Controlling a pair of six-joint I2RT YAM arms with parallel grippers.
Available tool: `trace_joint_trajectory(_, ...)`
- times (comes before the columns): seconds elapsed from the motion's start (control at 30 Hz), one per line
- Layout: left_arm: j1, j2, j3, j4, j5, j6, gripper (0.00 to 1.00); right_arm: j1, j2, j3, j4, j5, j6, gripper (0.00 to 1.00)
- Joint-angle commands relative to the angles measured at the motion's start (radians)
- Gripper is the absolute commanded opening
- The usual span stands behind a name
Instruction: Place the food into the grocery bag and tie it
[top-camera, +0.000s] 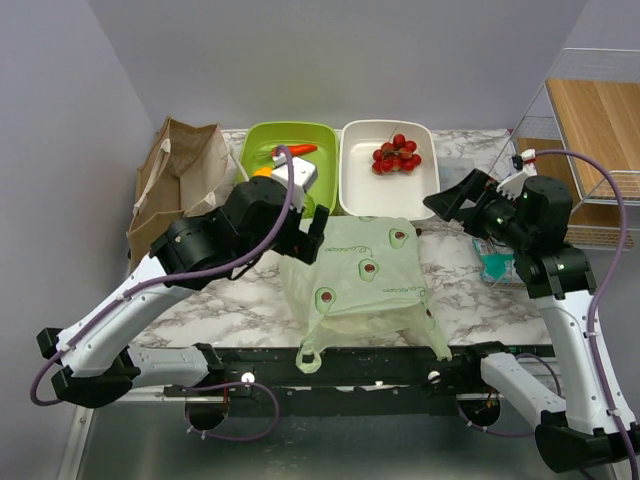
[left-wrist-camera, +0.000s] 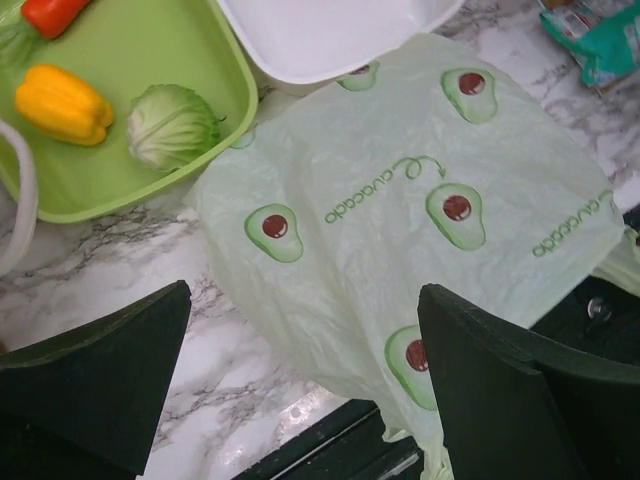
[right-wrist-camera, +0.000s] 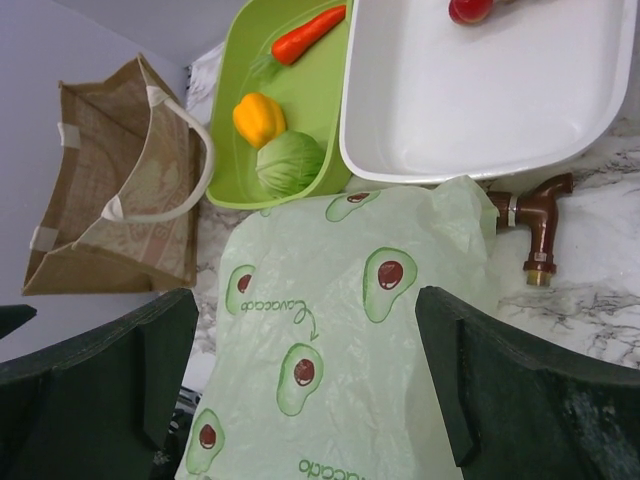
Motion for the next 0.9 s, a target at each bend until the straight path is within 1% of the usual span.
trace_joint_trajectory(0.0,-0.185,-0.016,0.017,-0.046,-0.055,0.089,0.99,0.001,0.012,-0.023,0.017,-0.046,0.000,1.00)
trace_joint_trajectory(0.13,-0.342,0.019,0.017,-0.088,-0.023,0.120,0.99,0.007,0.022,-0.029,0.015,-0.040,-0.003,1.00)
trace_joint_trajectory(0.27,-0.515,0.069,-0.006,-0.098,-0.098,0.156,0.98,0.012,0.024,-0.049,0.022,-0.048,0.006,1.00)
trace_joint_trajectory(0.37,-0.593,0.098,-0.045,-0.051,-0.119,0.172,0.98,0.014,0.021,-0.064,0.027,-0.057,0.015,1.00)
trace_joint_trajectory(0.43,-0.626,0.119,-0.056,-0.019,-0.129,0.182,0.98,0.015,0.022,-0.066,0.027,-0.062,0.018,1.00)
trace_joint_trajectory(0.57,-0.657,0.192,-0.021,-0.037,-0.164,0.196,0.99,0.015,0.015,-0.068,0.020,-0.063,0.013,1.00)
trace_joint_trajectory(0.77,-0.658,0.234,-0.101,0.025,-0.220,0.237,0.99,0.016,0.001,-0.079,0.014,-0.081,0.014,1.00)
trace_joint_trajectory(0.83,-0.656,0.248,-0.112,0.034,-0.253,0.241,0.99,0.017,-0.002,-0.083,0.012,-0.085,0.014,1.00)
trace_joint_trajectory(0.87,-0.653,0.257,-0.113,0.033,-0.248,0.237,0.99,0.016,-0.005,-0.084,0.011,-0.087,0.015,1.00)
